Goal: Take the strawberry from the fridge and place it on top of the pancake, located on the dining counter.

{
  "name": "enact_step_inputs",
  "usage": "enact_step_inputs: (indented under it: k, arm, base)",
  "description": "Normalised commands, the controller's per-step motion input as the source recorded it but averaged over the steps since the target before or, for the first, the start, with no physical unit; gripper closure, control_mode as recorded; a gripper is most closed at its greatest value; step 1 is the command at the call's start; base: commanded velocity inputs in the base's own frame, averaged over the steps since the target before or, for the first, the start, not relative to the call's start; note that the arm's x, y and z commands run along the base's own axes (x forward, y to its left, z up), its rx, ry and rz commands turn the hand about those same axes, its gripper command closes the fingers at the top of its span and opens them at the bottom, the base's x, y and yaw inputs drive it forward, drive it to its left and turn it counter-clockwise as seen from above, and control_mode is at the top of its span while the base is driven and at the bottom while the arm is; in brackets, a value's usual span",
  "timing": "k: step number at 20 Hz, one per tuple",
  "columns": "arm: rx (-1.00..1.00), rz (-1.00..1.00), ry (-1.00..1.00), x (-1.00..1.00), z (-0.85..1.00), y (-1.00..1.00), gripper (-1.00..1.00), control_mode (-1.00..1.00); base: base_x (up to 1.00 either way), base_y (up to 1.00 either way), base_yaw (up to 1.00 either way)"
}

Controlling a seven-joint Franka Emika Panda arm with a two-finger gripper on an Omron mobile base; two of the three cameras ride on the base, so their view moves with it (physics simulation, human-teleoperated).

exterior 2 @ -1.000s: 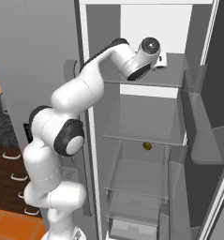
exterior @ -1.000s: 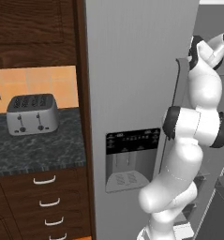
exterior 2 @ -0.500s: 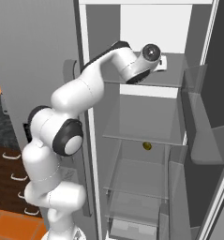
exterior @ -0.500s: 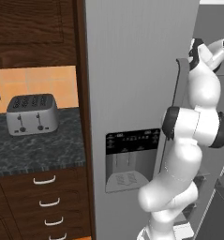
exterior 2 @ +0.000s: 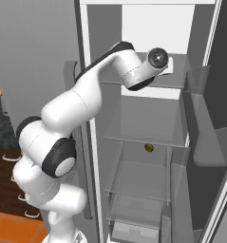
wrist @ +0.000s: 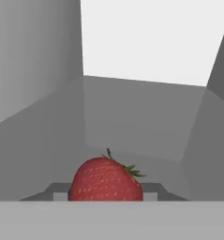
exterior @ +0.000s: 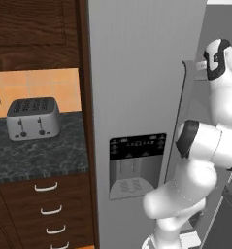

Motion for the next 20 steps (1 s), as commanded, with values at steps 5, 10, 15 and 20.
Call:
enact_step_inputs:
  k: [5,10,15,20]
  arm:
    - [-0.11,0.0,0.0,-1.0,0.1,0.33,1.0,-1.0]
    - [-0.18,-0.02,0.02,-1.0,0.06,0.5,1.0,-1.0]
    - [-0.18,-0.01,0.0,-1.0,0.03,0.35,1.0,-1.0]
    - [-0.13,-0.03,0.01,-1.0,0.16,0.21,1.0,-1.0]
  base:
    - [0.0,0.0,0.0]
    - [0.0,0.0,0.0]
    - [0.0,0.0,0.0]
    - [0.0,0.0,0.0]
